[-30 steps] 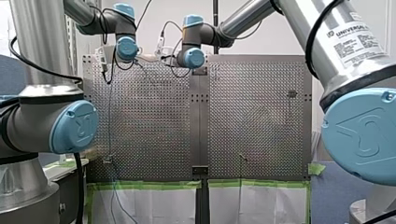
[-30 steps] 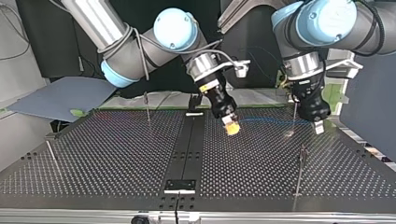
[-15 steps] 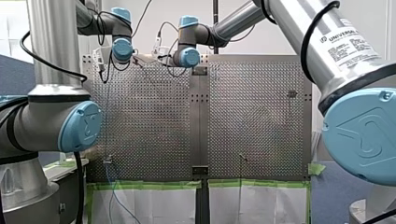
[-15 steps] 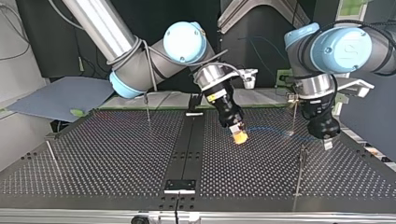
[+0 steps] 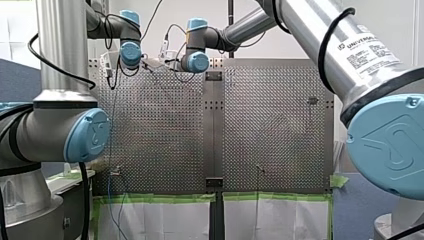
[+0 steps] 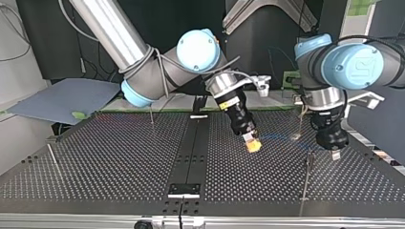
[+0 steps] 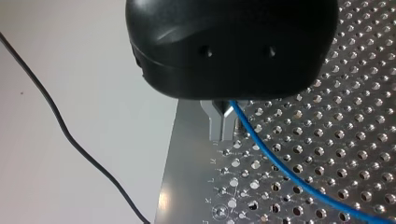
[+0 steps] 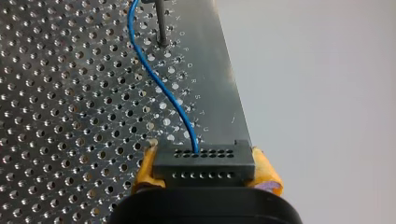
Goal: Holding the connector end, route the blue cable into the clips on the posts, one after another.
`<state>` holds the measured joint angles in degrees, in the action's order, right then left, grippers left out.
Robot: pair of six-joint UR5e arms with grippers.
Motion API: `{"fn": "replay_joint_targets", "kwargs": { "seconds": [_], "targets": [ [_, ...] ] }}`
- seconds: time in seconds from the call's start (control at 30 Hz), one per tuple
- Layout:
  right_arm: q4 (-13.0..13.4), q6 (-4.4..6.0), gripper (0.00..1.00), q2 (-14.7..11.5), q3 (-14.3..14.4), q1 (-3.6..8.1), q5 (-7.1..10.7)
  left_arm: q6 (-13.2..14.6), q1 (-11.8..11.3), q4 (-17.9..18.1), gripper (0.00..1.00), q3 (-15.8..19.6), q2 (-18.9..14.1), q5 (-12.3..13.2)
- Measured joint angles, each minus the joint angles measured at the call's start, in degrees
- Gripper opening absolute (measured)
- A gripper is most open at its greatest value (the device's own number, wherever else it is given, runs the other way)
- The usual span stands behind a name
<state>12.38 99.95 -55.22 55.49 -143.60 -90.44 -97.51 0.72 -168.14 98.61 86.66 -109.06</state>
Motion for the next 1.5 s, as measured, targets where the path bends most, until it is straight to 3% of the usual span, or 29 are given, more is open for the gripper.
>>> {"fn": "replay_joint_targets", "kwargs": {
  "seconds": [0.4, 0.67, 1.17, 1.5],
  "targets": [
    [-0.13, 0.34, 0.00, 0.21, -0.07, 0.92, 0.10, -0.74, -1.49, 0.31, 0.00, -0.34, 1.61, 2.81],
    [-0.08, 0.44, 0.00, 0.49, -0.14, 1.15, 0.11, -1.68, -2.49, 0.26, 0.00, -2.34, 2.90, 3.56],
    [-0.35, 0.46, 0.00, 3.04, -2.79, 1.22, 0.52, -2.41, -4.97, -0.05, 0.00, -4.59, 5.69, 6.00],
    [-0.35, 0.74, 0.00, 3.36, -3.41, 2.48, 0.80, -3.25, -6.28, 1.49, 0.00, -5.51, 6.45, 7.94]
  ]
}}
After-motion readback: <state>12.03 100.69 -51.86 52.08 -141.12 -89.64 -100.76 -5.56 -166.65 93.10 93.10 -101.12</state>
